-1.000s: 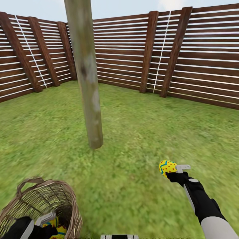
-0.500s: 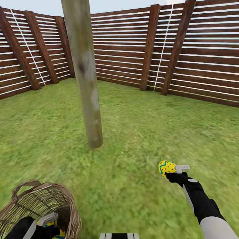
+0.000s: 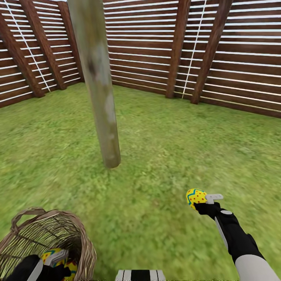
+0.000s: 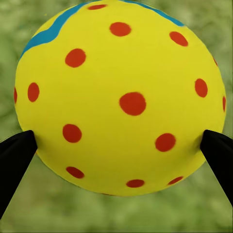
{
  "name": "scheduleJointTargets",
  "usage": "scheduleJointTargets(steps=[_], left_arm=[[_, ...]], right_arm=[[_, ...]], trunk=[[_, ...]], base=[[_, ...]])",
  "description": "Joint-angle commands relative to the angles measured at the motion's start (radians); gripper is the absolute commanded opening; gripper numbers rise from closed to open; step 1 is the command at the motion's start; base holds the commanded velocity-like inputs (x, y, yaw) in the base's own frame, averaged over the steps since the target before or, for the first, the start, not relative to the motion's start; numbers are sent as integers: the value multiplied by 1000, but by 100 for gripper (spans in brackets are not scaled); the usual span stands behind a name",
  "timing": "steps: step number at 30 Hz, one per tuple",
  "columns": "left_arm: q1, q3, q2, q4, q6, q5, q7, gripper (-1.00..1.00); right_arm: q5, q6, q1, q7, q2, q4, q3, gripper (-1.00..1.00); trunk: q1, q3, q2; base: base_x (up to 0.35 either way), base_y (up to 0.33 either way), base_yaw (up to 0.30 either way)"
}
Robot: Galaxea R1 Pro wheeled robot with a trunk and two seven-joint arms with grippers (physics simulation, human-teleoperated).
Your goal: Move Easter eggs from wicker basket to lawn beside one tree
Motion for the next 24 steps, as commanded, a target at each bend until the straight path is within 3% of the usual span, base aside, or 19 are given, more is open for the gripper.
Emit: scheduleJointTargets(steps=[1,23,24], left_arm=[[0,4,-1,-1,5,-3,-5,100],[0,1,-3,-2,4,-3,-7,100],[0,1,-3,-2,4,-3,-7,-100]], right_arm=[[11,4,0,9,1,-2,-3,-100],[11,4,0,8,10,-2,-3,-100],[11,4,0,8,10,-2,-3,-100]], trunk=[[0,-5,-1],[2,-16,-1],[2,-16,-1]], base=[[0,0,0],[0,0,0],[0,0,0]])
